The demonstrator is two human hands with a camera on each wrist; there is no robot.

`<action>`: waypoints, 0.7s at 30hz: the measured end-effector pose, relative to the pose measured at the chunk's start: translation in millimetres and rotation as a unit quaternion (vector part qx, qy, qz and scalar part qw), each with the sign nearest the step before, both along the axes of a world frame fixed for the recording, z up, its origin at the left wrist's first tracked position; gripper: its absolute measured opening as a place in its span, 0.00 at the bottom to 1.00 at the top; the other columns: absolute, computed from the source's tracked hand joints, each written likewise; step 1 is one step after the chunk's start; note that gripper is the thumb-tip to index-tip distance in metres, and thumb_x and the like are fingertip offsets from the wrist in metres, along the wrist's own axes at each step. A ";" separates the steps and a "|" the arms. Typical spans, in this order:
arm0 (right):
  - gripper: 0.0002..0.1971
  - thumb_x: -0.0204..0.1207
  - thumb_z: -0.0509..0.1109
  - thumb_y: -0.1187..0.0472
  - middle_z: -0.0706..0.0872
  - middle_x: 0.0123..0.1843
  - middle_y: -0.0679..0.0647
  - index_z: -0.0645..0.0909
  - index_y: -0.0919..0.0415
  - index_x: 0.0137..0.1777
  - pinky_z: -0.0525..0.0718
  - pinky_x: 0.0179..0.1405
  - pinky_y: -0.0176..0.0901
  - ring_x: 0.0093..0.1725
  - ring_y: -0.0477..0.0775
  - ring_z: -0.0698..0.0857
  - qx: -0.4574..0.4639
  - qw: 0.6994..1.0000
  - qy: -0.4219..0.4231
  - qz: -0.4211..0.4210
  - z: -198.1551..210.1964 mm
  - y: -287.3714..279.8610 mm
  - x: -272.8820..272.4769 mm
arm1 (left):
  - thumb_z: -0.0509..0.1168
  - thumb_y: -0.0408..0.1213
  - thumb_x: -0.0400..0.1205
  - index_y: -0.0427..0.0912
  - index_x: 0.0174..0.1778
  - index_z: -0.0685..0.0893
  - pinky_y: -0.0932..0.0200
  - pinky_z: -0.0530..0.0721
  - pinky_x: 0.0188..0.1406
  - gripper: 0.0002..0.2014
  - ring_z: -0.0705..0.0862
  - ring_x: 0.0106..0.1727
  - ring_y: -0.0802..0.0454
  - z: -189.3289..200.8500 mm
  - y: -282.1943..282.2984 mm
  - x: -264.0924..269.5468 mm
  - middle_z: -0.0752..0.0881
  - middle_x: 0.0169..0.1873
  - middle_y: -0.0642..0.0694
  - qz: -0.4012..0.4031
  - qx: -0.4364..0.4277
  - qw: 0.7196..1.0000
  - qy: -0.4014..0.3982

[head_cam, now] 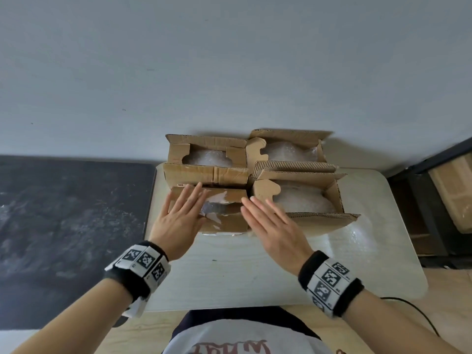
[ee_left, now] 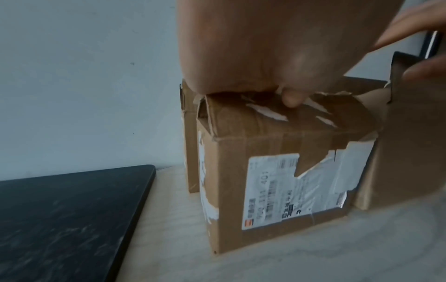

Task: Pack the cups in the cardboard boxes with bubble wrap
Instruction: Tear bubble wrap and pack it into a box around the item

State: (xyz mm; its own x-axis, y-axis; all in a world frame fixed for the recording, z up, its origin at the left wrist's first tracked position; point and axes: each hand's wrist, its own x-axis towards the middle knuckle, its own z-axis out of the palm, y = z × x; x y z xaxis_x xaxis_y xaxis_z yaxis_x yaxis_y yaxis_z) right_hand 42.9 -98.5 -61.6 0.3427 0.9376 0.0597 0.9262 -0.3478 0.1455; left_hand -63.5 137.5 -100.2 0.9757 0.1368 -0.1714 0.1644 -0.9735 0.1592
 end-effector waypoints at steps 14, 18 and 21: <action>0.26 0.86 0.52 0.54 0.59 0.82 0.59 0.59 0.64 0.81 0.56 0.80 0.55 0.81 0.55 0.61 -0.004 0.987 0.130 -0.100 -20.8 -20.4 34.8 | 0.21 0.64 0.76 0.51 0.80 0.31 0.45 0.35 0.81 0.36 0.32 0.81 0.51 -17.6 -18.6 -5.2 0.34 0.81 0.55 0.046 0.008 0.998 0.049; 0.28 0.85 0.33 0.46 0.45 0.82 0.52 0.44 0.58 0.82 0.40 0.79 0.51 0.83 0.52 0.49 -0.073 0.976 0.174 -0.107 -32.5 -24.0 34.4 | 0.08 0.65 0.67 0.52 0.77 0.26 0.47 0.34 0.81 0.42 0.30 0.80 0.51 -16.0 -15.4 3.1 0.29 0.79 0.54 0.048 -0.007 0.997 0.068; 0.31 0.82 0.30 0.41 0.38 0.83 0.49 0.37 0.54 0.82 0.33 0.78 0.48 0.83 0.48 0.40 -0.079 0.971 0.199 -0.103 -36.3 -25.9 37.8 | 0.04 0.64 0.63 0.51 0.76 0.24 0.49 0.33 0.80 0.44 0.28 0.79 0.50 -13.3 -18.0 3.2 0.27 0.78 0.53 0.047 -0.003 0.996 0.076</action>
State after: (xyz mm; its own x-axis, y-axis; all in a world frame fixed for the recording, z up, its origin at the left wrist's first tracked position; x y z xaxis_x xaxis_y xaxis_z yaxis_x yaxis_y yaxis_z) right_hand 80.7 -124.4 -98.0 0.4905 0.8331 -0.2555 0.8334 -0.5342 -0.1419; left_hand -60.4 119.6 -113.5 0.9218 0.2237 -0.3167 0.2765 -0.9519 0.1323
